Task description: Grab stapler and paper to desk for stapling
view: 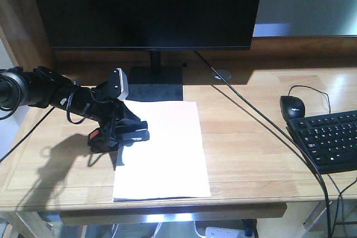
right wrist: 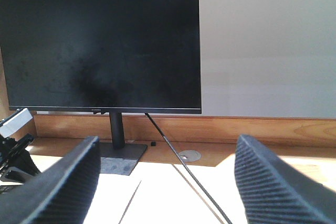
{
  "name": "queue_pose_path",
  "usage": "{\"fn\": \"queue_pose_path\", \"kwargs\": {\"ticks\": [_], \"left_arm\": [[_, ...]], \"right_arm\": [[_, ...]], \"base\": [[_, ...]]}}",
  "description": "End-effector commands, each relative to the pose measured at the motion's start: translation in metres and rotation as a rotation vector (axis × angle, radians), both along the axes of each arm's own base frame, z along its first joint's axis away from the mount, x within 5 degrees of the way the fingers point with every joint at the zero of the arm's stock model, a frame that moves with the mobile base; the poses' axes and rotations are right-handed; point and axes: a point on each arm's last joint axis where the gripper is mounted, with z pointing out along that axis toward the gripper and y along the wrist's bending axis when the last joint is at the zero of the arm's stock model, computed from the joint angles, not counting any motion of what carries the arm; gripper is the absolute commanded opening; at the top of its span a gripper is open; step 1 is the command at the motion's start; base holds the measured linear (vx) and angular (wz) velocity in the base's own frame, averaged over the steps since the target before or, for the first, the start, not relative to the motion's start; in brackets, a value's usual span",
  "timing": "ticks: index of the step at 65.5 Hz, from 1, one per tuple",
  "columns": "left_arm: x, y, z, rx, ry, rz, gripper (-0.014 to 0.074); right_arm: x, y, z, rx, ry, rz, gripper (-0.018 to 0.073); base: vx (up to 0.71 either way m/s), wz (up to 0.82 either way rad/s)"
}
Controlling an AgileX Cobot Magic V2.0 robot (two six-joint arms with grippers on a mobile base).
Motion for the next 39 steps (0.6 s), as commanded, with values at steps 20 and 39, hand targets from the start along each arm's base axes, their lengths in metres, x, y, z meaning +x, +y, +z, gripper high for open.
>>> {"fn": "queue_pose_path", "kwargs": {"ticks": [20,39], "left_arm": [[-0.0025,-0.0012,0.0086,0.051,-0.014,-0.031,-0.0007],[-0.0027,-0.0014,0.0087,0.049,-0.012,-0.033,-0.0007]], "right_arm": [[-0.0047,0.0015,0.0117,0.000,-0.068,0.030,0.0497],[-0.0047,0.0015,0.0117,0.000,-0.068,0.030,0.0497]], "base": [[0.00,0.00],[0.00,0.00]]}}
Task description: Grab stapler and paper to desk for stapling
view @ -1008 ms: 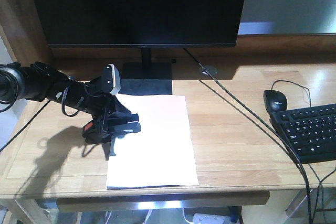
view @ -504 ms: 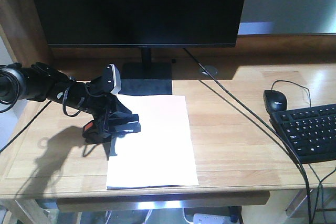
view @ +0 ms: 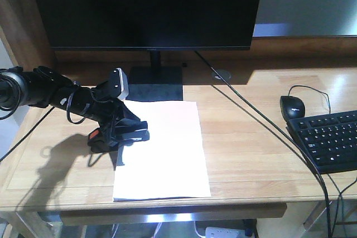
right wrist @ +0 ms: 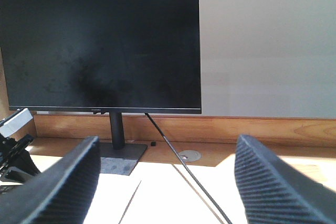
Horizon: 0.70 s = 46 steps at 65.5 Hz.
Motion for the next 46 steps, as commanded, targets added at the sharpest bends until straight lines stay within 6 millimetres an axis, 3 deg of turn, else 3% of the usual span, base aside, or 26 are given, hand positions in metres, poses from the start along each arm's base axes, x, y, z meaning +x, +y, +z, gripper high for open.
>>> {"fn": "queue_pose_path", "kwargs": {"ticks": [1,7,16,29,46], "left_arm": [[-0.002,-0.001,0.009,0.046,-0.029,-0.043,-0.0007],[-0.002,-0.001,0.014,0.041,-0.026,-0.028,-0.0007],[-0.002,0.002,0.041,0.021,-0.027,0.070,-0.0007],[-0.006,0.011,0.091,0.057,-0.103,0.229,-0.0007],[-0.015,0.030,0.158,0.015,-0.169,0.583,-0.0007]], "right_arm": [[-0.005,0.002,0.012,0.000,-0.068,0.030,0.0497],[-0.005,0.002,0.012,0.000,-0.068,0.030,0.0497],[-0.005,0.002,0.012,0.000,-0.068,0.030,0.0497],[-0.005,0.002,0.012,0.000,-0.068,0.030,0.0497],[-0.005,0.001,0.012,0.000,-0.067,0.029,0.0497]], "base": [[0.00,0.00],[0.00,0.00],[0.00,0.00],[0.00,0.00],[0.00,0.00]]}}
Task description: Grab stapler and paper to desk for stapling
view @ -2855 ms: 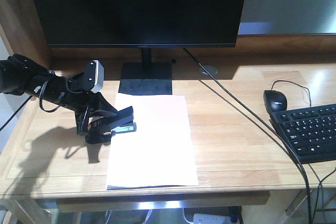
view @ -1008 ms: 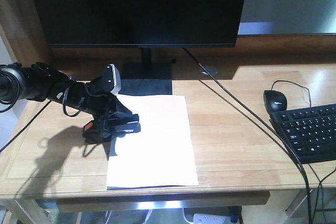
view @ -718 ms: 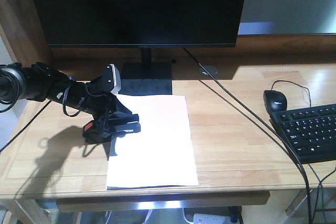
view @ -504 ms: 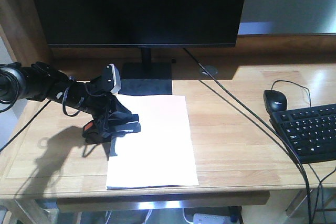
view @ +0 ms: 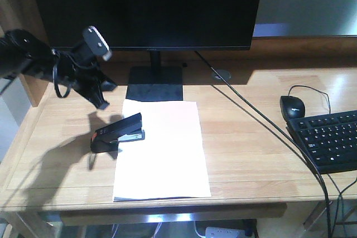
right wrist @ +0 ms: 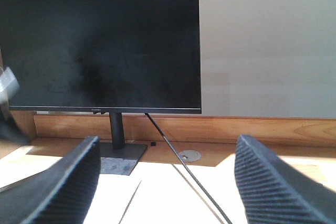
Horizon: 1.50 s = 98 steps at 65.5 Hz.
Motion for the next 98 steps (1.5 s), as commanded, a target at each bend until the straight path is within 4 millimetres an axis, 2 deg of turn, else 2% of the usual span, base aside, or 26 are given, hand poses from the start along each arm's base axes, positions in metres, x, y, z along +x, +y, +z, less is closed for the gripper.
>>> {"fn": "queue_pose_path", "kwargs": {"ticks": [1,11,24,40,52,60,69,78,88,98], "left_arm": [[-0.007,0.006,0.054,-0.068,-0.122,0.163,-0.0007],[-0.022,0.017,0.088,-0.012,-0.201,0.241,-0.0007],[-0.046,0.030,0.130,-0.134,-0.217,0.460,-0.0007],[-0.093,0.047,0.188,-0.210,-0.332,0.619,-0.0007],[-0.122,0.051,0.213,-0.342,-0.338,0.691,-0.0007],[-0.142,0.054,0.225,-0.359,-0.359,0.689,-0.0007],[-0.170,0.058,0.229,-0.409,-0.441,0.682,-0.0007],[-0.202,0.063,0.222,-0.486,-0.509,0.688,-0.0007],[-0.234,0.068,0.199,-0.502,-0.538,0.684,-0.0007],[-0.267,0.072,0.161,-0.507,-0.555,0.682,-0.0007]], "right_arm": [[-0.005,0.001,0.012,0.000,-0.067,0.029,0.0497],[-0.005,0.001,0.012,0.000,-0.067,0.029,0.0497],[-0.005,0.001,0.012,0.000,-0.067,0.029,0.0497],[-0.005,0.001,0.012,0.000,-0.067,0.029,0.0497],[-0.005,0.001,0.012,0.000,-0.067,0.029,0.0497],[-0.005,0.001,0.012,0.000,-0.068,0.030,0.0497],[-0.005,0.001,0.012,0.000,-0.068,0.030,0.0497],[-0.005,0.001,0.012,0.000,-0.068,0.030,0.0497],[-0.005,0.001,0.012,0.000,-0.068,0.030,0.0497],[-0.005,0.001,0.012,0.000,-0.068,0.030,0.0497]], "base": [[0.00,0.00],[0.00,0.00],[0.00,0.00],[0.00,0.00],[0.00,0.00],[0.00,0.00],[0.00,0.00],[0.00,0.00],[0.00,0.00],[0.00,0.00]]}}
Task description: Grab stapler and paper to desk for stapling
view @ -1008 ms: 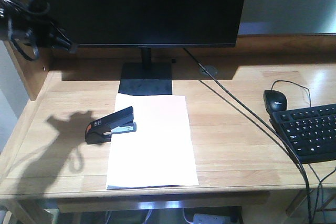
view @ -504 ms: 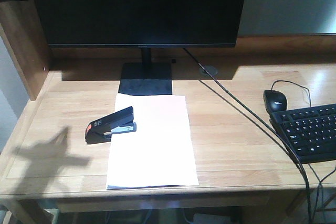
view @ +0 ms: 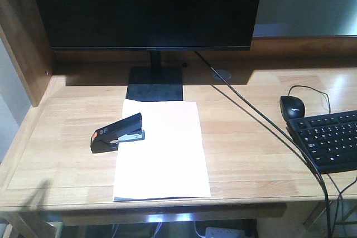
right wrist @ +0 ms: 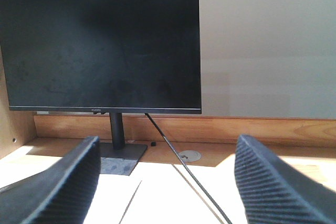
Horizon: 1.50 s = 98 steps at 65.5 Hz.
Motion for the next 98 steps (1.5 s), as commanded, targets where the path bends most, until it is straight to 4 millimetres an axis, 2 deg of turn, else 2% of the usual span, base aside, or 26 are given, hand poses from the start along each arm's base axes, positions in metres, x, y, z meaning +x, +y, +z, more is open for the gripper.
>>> {"fn": "queue_pose_path", "kwargs": {"ticks": [1,21,28,36,46,98], "left_arm": [[-0.021,0.002,-0.003,-0.026,-0.129,0.000,-0.0007],[-0.093,0.013,-0.084,-0.043,-0.211,0.002,-0.0007],[-0.112,0.015,-0.099,-0.052,-0.269,0.001,-0.0007],[-0.122,0.017,-0.113,-0.058,-0.303,0.001,-0.0007],[-0.124,0.017,-0.118,-0.057,-0.304,0.001,-0.0007],[-0.124,0.017,-0.118,-0.056,-0.306,0.001,-0.0007]], "right_arm": [[-0.005,0.001,0.012,0.000,-0.068,0.030,0.0497],[-0.005,0.001,0.012,0.000,-0.068,0.030,0.0497],[-0.005,0.001,0.012,0.000,-0.068,0.030,0.0497],[-0.005,0.001,0.012,0.000,-0.066,0.028,0.0497],[-0.005,0.001,0.012,0.000,-0.067,0.029,0.0497],[-0.005,0.001,0.012,0.000,-0.067,0.029,0.0497]], "base": [[0.00,0.00],[0.00,0.00],[0.00,0.00],[0.00,0.00],[0.00,0.00],[0.00,0.00]]}}
